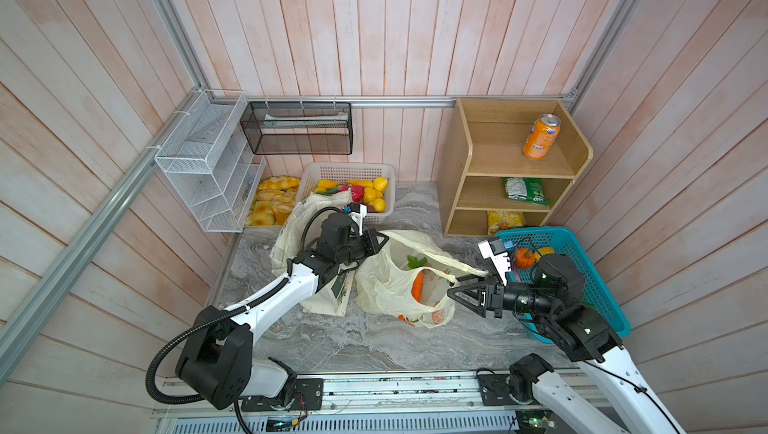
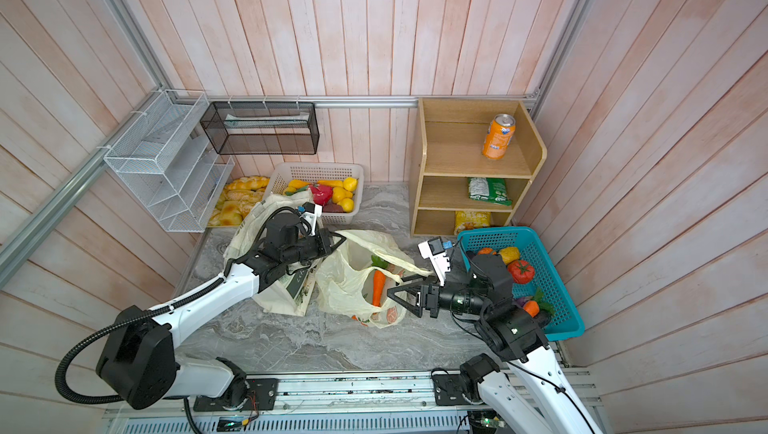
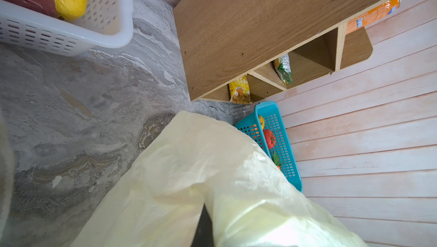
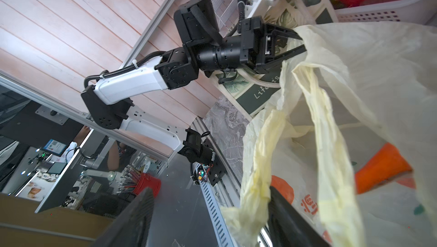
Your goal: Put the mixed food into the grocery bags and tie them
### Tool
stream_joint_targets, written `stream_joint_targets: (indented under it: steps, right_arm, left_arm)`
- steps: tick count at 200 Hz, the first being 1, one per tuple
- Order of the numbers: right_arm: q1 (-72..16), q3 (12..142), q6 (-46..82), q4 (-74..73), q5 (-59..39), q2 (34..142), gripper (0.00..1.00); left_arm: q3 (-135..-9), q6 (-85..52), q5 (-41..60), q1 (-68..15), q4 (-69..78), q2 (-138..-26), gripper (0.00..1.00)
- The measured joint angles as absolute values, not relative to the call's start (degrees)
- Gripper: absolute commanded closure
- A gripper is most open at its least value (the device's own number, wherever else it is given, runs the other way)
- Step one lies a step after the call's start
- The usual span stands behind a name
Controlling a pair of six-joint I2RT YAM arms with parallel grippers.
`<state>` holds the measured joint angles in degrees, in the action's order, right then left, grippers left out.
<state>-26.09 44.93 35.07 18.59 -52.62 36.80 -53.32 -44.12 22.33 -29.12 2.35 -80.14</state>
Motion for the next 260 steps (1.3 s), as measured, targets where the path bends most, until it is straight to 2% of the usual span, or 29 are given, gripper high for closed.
stream_joint_targets:
  steps: [28, 44, 98, 198, 260]
  right_arm:
    - [-26.02, 45.82, 34.26, 16.21, -55.77, 40.27, 0.27]
    - [-25.69, 46.83, 33.34, 16.29, -56.42, 42.0, 0.24]
    - [-22.81, 49.36, 30.98, 19.86, -53.08, 46.3, 0.19]
    - [-20.56, 46.13, 30.81, 17.41, -55.57, 48.6, 0.15]
    - [-28.05, 39.22, 31.9, 12.93, -54.89, 54.7, 0.15]
  left_arm:
    - [-53.32, -44.14, 21.52, -28.77, 2.33, -79.72, 1.0]
    - [-53.1, -44.14, 20.91, -28.6, 2.35, -79.31, 1.0]
    - [-52.38, -44.14, 20.69, -28.05, 2.35, -77.95, 1.0]
    - [-53.87, -45.08, 22.52, -28.05, 4.69, -79.92, 1.0]
    - [-57.21, -46.39, 23.99, -28.05, 6.68, -83.26, 1.0]
